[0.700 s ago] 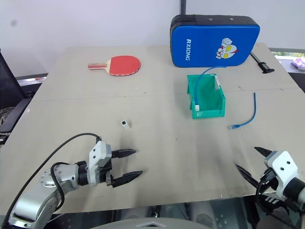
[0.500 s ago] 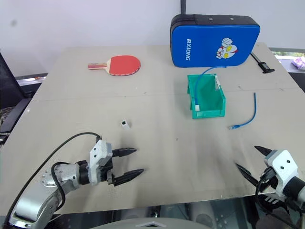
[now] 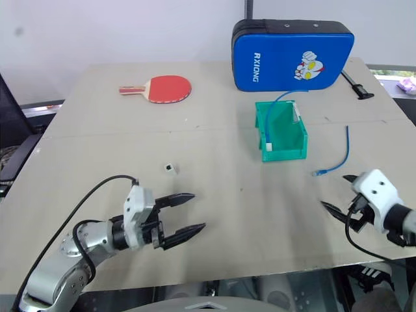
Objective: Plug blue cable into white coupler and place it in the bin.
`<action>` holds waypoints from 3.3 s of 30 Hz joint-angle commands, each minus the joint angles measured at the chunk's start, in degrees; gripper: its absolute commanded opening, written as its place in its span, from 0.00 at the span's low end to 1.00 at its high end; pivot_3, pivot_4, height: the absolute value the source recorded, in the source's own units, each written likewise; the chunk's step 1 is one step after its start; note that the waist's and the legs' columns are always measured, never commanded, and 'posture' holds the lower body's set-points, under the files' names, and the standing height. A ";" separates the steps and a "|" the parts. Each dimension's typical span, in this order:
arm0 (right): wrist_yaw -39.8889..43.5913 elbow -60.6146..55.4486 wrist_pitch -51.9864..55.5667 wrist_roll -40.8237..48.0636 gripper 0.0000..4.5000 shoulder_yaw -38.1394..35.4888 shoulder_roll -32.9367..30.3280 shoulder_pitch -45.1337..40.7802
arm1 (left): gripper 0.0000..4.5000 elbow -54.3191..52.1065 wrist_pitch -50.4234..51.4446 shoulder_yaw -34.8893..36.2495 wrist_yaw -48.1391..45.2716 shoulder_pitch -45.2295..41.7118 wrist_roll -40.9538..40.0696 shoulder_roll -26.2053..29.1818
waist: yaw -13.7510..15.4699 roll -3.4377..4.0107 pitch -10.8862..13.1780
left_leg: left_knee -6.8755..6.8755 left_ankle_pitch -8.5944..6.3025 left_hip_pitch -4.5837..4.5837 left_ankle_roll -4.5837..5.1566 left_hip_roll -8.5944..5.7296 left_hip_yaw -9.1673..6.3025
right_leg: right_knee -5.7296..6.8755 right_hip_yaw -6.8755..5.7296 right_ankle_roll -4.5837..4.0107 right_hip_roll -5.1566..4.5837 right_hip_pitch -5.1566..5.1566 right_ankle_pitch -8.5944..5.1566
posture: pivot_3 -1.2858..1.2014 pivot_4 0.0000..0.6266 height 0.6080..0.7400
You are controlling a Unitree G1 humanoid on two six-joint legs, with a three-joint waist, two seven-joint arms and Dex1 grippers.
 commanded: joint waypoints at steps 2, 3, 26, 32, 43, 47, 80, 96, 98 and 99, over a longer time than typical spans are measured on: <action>7.35 9.88 -6.96 -4.13 1.00 6.78 -6.09 -10.87 | 0.99 -0.81 -5.61 1.10 -5.69 2.59 -0.07 2.18 | -0.08 0.01 0.03 | 0.00 0.00 0.03 0.00 0.02 0.04 | 0.00 0.03 0.00 0.02 0.00 0.00 | 0.52 0.24 1.00; 8.69 12.09 -8.12 -5.06 1.00 8.59 -6.98 -13.27 | 0.99 -1.31 -5.67 1.17 -5.54 2.77 -0.21 2.24 | -0.04 0.03 0.06 | 0.00 0.00 0.03 0.00 0.02 0.03 | 0.00 0.03 0.00 0.03 0.00 0.00 | 0.52 0.24 1.00; 26.81 61.79 -24.69 -25.61 0.57 37.93 2.74 -57.26 | 1.00 -9.84 -2.70 -3.21 4.21 6.17 2.58 1.59 | -0.38 0.03 0.17 | -0.02 -0.05 0.18 0.10 0.06 0.26 | 0.00 0.20 -0.25 0.03 0.09 0.17 | 0.52 0.24 1.00; 35.41 48.09 -11.69 -17.90 0.01 35.21 3.06 -54.39 | 1.00 -8.44 -3.83 -2.53 5.52 6.39 3.13 0.85 | -0.32 -0.04 0.13 | 0.01 -0.05 0.38 0.11 0.13 0.39 | 0.04 0.32 -0.25 0.01 0.21 0.19 | 0.52 0.24 1.00; 20.81 9.69 15.12 -18.20 0.01 45.27 16.23 -48.23 | 1.00 1.55 0.72 -3.09 5.83 -6.86 4.12 1.75 | 0.45 0.21 0.27 | -0.07 -0.06 0.10 0.09 0.35 0.02 | 0.10 -0.14 -0.28 0.17 -0.02 0.19 | 0.52 0.24 1.00; 16.99 13.09 10.59 -20.16 0.01 48.34 20.13 -47.76 | 1.00 11.44 0.76 -5.68 2.04 -17.62 6.51 2.35 | 0.51 0.20 0.26 | 0.08 -0.03 -0.04 0.06 0.20 -0.13 | 0.08 -0.22 -0.28 0.16 -0.01 0.19 | 0.52 0.24 1.00; 2.09 -35.00 -0.25 2.78 0.96 -2.11 19.83 17.44 | 0.72 38.03 -2.59 -28.17 -8.68 -45.23 26.31 -7.71 | 1.39 0.13 0.15 | 0.26 -0.07 -0.15 0.13 -0.09 -0.33 | 0.10 -0.15 0.02 0.17 0.06 0.03 | 0.52 0.24 1.00; -16.42 -35.70 20.65 19.89 0.96 9.18 28.94 12.66 | 0.00 29.07 20.25 -15.52 -20.61 -43.51 -3.44 -9.45 | 1.35 0.04 0.07 | 0.26 -0.08 -0.41 0.15 0.01 -0.42 | 0.07 -0.25 0.03 0.06 -0.09 0.00 | 0.52 0.24 1.00; -18.77 -35.07 23.08 27.63 0.96 8.88 30.87 11.20 | 0.00 26.19 30.88 -12.75 -21.25 -44.43 -11.26 -7.26 | 1.28 0.07 0.06 | 0.32 -0.07 -0.53 0.15 0.07 -0.48 | 0.12 -0.32 0.03 0.07 -0.20 0.01 | 0.52 0.24 1.00; -19.83 -34.64 23.96 31.55 0.96 8.74 31.48 10.58 | 0.00 25.21 34.58 -11.63 -21.05 -44.68 -14.09 -6.56 | 1.25 0.09 0.04 | 0.32 -0.07 -0.51 0.15 0.07 -0.50 | 0.13 -0.33 0.03 0.09 -0.19 0.01 | 0.52 0.24 1.00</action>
